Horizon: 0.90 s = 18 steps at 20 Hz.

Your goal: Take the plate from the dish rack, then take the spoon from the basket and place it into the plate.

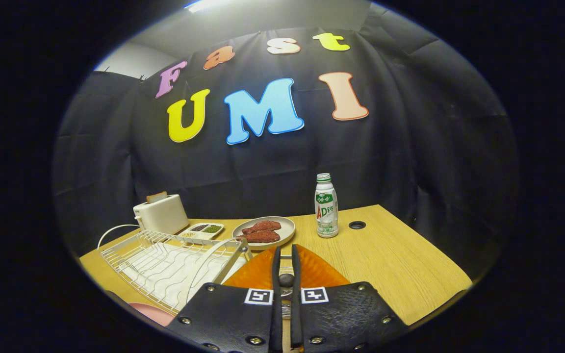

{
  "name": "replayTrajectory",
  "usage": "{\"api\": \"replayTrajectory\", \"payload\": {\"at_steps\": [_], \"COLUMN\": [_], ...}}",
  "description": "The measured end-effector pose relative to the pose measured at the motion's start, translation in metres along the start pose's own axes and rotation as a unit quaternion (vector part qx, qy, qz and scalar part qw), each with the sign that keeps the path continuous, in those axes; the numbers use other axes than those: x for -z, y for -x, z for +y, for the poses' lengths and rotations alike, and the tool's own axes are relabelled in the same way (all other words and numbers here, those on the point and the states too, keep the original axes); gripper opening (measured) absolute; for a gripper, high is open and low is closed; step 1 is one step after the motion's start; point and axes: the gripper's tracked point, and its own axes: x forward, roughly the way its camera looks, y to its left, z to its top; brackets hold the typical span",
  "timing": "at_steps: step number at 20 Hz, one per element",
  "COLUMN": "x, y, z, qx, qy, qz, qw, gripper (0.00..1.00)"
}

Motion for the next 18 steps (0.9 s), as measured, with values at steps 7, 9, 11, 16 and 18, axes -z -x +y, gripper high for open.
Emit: {"api": "replayTrajectory", "payload": {"at_steps": [7,9,11,16,18], "x": [-0.067,-0.077,-0.079,-0.042,-0.016], "y": [0.054,0.083,0.11,0.149,0.153], "z": [0.025,0.042,0.064,0.131,0.159], "qx": [-0.02,-0.035,-0.053,-0.128,-0.159], "qy": [-0.025,-0.015,-0.004,0.005,0.016], "qz": [0.003,0.009,0.021,0.074,0.099], "qw": [0.999,0.999,0.998,0.989,0.982], "gripper": [0.06,0.06,0.06,0.06,0.06]}}
